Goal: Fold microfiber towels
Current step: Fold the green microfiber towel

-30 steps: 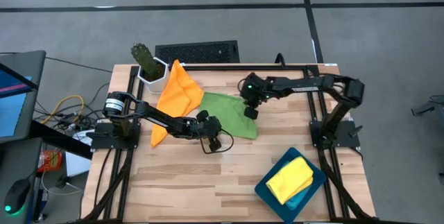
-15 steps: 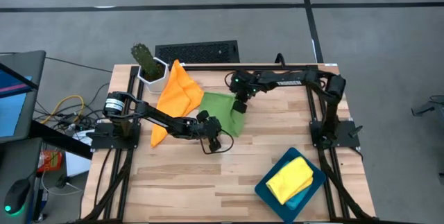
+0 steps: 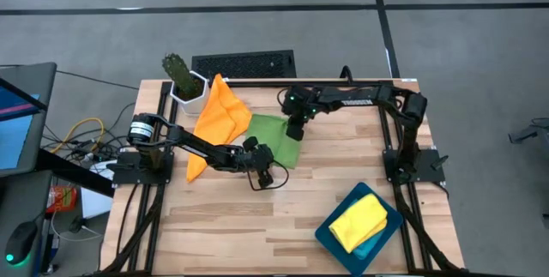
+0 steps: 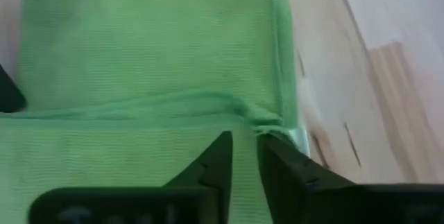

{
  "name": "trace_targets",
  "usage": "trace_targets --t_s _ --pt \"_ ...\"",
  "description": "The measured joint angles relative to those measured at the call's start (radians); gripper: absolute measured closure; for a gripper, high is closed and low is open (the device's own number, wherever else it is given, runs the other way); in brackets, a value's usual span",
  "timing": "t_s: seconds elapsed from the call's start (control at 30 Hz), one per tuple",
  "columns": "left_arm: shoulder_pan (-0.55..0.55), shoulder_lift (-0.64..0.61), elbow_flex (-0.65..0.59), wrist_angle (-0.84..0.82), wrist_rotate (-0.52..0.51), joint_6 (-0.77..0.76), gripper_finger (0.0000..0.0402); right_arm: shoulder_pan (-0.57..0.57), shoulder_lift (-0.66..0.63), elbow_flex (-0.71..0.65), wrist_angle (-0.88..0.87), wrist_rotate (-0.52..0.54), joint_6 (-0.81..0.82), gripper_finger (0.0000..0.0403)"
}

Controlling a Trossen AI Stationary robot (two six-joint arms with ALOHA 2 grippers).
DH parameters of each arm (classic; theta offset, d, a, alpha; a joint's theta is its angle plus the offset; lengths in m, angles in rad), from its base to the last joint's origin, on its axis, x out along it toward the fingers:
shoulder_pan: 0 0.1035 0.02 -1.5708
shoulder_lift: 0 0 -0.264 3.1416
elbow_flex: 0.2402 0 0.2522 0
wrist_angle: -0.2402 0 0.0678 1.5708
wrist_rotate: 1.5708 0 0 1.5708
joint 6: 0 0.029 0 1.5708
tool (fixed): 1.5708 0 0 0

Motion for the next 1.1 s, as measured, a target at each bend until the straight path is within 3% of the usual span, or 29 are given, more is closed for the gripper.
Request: trace_targets --t_s 0.2,0.4,0.53,0.7,0.87,1.1 --pt "0.0 -0.01 0.0 -0.002 0.0 0.003 0.0401 0.002 -0.016 0.03 0.001 -0.003 -0.001 0.0249" --pt "0.0 -0.062 0.0 -0.014 -0.014 0.039 0.0401 -0.028 -0.15 0.044 -0.014 -0.019 -0.009 0.0222" --pt "0.0 -0.131 -0.001 -0.029 -0.043 0.083 0.0401 -0.014 -0.229 -0.01 0.016 -0.064 -0.014 0.0226" --pt "0.0 -0.213 -0.001 -0.114 -0.063 0.096 0.0401 0.083 -0.241 -0.181 0.174 -0.103 0.052 0.0243" --pt "0.001 -0.227 -0.001 -0.169 -0.097 0.109 0.0401 0.181 -0.208 -0.296 0.368 -0.089 0.12 0.0262" --pt "0.043 -0.296 -0.001 -0.289 -0.093 0.108 0.0401 0.285 -0.12 -0.332 0.51 -0.062 0.115 0.0296"
